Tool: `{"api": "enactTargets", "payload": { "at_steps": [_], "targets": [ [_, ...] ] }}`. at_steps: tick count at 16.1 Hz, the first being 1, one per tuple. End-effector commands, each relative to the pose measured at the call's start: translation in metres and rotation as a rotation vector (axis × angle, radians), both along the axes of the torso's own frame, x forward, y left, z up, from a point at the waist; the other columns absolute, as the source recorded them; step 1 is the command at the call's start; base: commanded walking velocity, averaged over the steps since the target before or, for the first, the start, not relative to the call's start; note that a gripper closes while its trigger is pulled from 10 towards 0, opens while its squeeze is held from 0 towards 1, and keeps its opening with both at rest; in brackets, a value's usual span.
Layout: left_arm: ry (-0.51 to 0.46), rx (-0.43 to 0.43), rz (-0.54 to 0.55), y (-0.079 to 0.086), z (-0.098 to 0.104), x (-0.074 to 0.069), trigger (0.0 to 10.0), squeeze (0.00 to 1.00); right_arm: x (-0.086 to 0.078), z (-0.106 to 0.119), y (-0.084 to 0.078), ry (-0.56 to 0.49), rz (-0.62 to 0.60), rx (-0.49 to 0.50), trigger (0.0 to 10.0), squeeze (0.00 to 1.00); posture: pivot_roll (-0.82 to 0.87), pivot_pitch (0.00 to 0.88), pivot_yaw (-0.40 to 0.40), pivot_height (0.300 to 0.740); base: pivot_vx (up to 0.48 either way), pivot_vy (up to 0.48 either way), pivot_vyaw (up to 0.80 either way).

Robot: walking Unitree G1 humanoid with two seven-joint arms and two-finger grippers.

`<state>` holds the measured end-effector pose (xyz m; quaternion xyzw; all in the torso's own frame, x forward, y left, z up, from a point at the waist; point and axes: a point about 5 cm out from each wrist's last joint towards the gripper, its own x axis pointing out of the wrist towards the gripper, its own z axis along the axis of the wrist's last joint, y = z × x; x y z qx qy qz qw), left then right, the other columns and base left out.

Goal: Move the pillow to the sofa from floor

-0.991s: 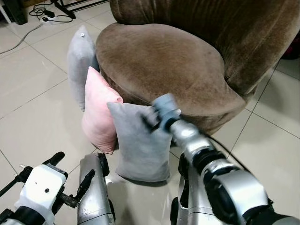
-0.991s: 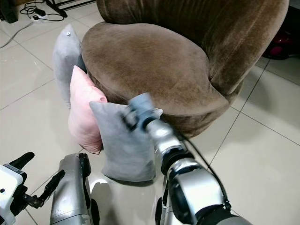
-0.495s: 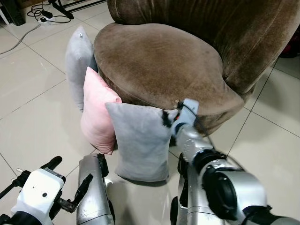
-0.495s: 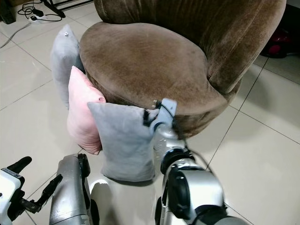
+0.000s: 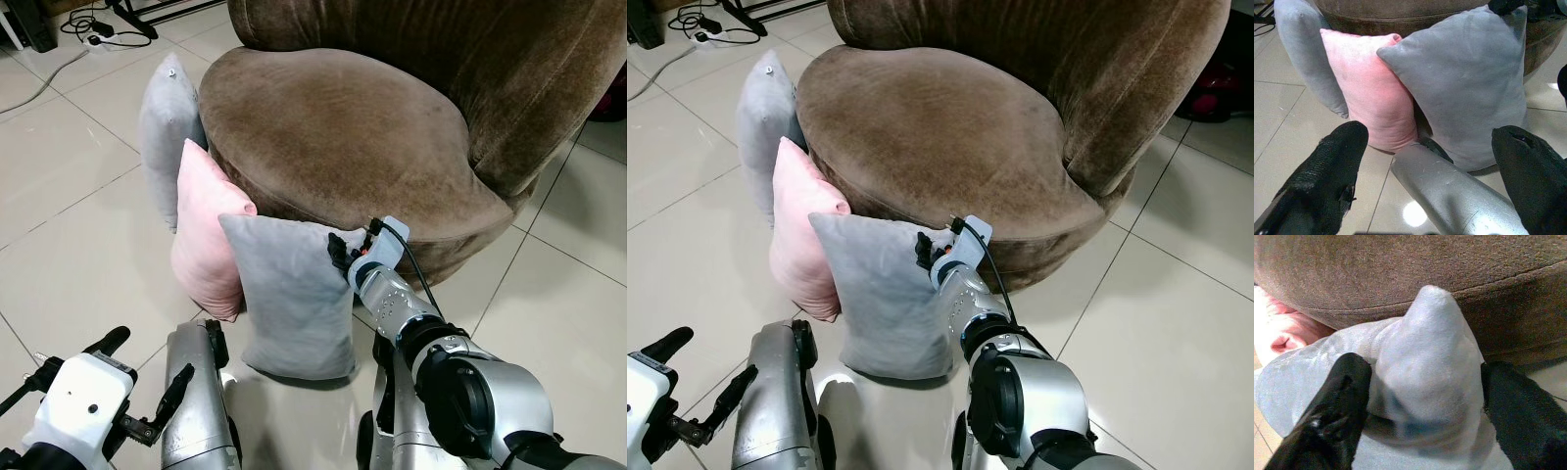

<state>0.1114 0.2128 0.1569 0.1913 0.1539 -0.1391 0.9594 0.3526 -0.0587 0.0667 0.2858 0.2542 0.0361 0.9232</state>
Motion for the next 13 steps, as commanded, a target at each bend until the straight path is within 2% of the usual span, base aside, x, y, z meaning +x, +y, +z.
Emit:
{"api": "enactTargets", "payload": {
  "at_steps": [1, 13],
  "targets": [
    [0.007, 0.008, -0.008, -0.0003, 0.0029, -0.0031, 10.0, 0.00, -0.0119, -0.0055, 0.0284, 0.027, 0.054, 0.058, 0.0, 0.00, 0.13, 0.174, -0.029, 0.445, 0.000, 0.000, 0.00],
    [0.010, 0.007, -0.013, -0.0009, 0.0032, -0.0032, 10.0, 0.00, -0.0150, -0.0083, 0.0315, 0.015, 0.097, 0.022, 0.0, 0.00, 0.13, 0.177, -0.024, 0.445, 0.000, 0.000, 0.00]
  ]
}}
